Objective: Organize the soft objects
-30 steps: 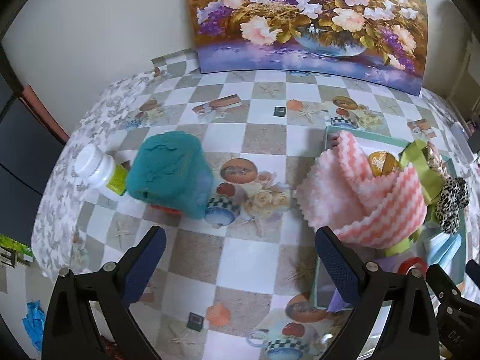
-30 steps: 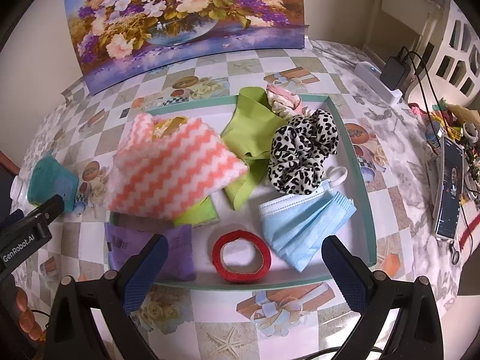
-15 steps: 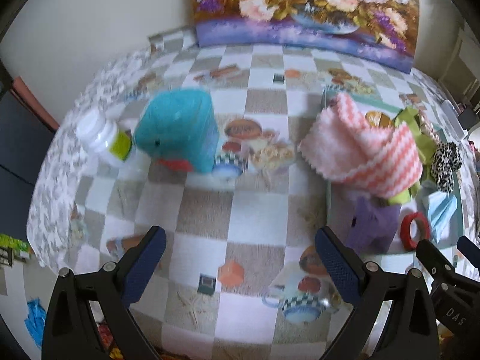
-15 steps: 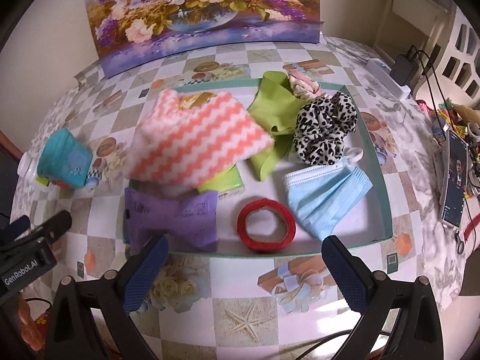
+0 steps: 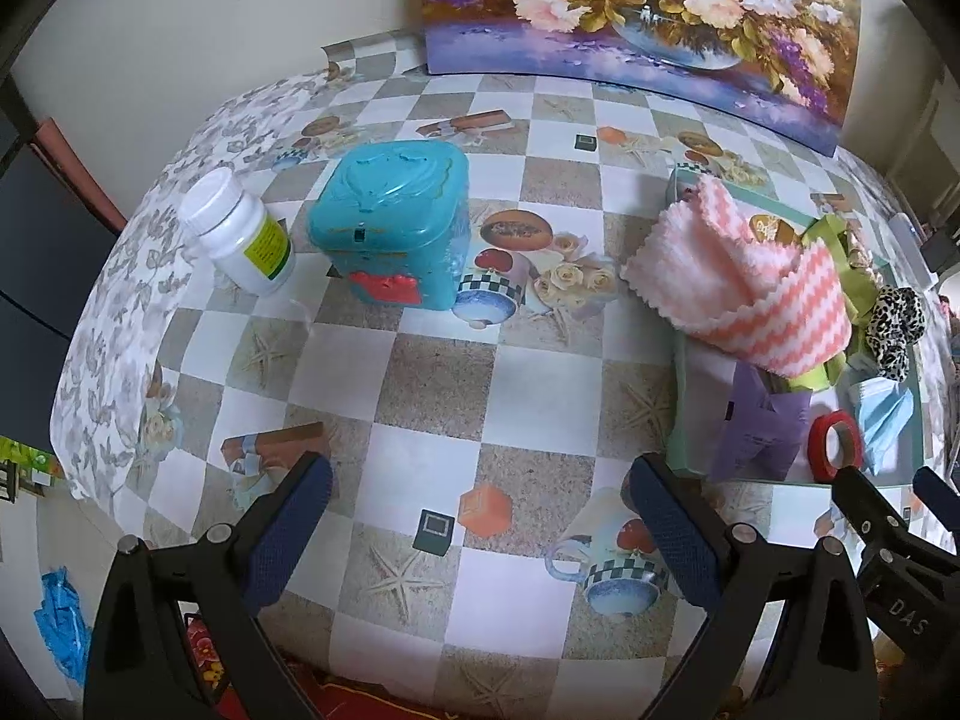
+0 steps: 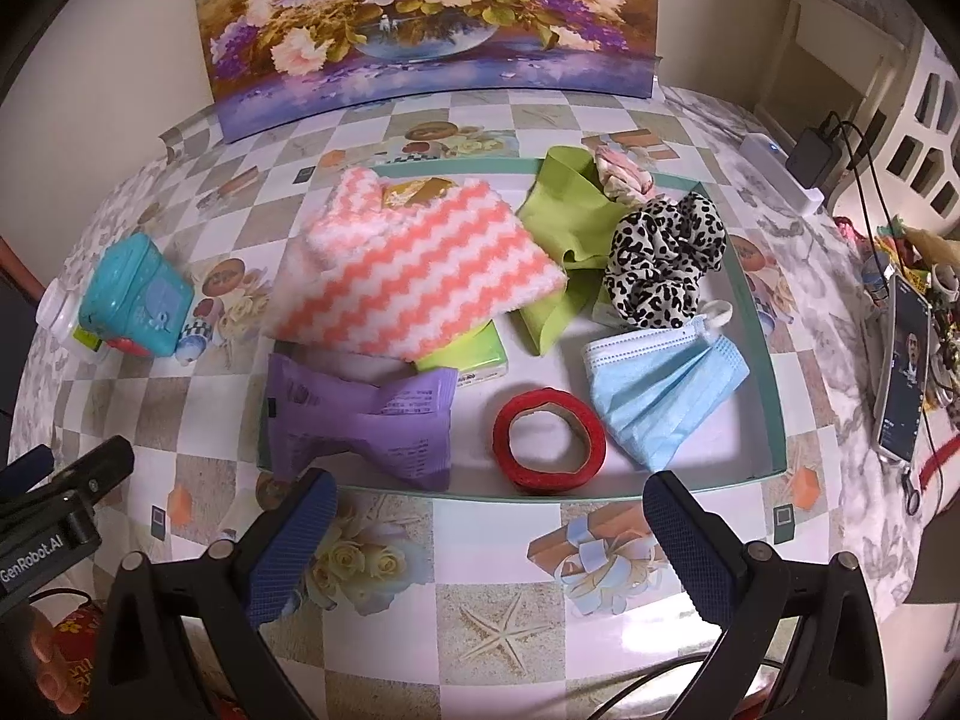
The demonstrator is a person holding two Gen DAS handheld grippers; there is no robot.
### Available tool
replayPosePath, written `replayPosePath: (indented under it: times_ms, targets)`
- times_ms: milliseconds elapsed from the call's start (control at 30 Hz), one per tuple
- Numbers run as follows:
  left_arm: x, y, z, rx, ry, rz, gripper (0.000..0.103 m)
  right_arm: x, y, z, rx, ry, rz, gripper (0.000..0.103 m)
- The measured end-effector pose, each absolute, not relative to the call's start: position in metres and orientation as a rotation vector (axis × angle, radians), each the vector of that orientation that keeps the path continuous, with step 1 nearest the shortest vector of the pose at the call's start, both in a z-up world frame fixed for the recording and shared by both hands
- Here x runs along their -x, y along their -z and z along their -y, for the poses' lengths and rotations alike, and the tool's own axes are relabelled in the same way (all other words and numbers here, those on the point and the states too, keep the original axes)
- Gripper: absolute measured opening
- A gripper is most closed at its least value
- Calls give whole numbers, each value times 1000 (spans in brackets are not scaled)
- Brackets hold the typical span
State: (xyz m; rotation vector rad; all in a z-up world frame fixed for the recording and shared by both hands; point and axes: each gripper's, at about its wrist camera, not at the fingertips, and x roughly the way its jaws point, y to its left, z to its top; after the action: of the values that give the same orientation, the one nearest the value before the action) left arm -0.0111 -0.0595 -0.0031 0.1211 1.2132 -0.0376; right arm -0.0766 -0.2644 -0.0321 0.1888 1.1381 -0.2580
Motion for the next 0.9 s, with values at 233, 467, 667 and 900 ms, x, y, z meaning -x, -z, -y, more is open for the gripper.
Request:
replayPosePath:
  times_ms: [233,467,667,900]
  targets:
    - [10,3,60,-118,36,-1219,99,76,32,264,-190,256,-1136,103]
    - [9,6,60,-115,30,-1235,99,75,31,263,-190,253,-1134,103]
    - [7,7,58,-106,31,-1243,99,74,31,264,-192,252,-1136,103]
    - [5,9,56,-100,28,-1257,99,74,31,264,-193,252,-1136,103]
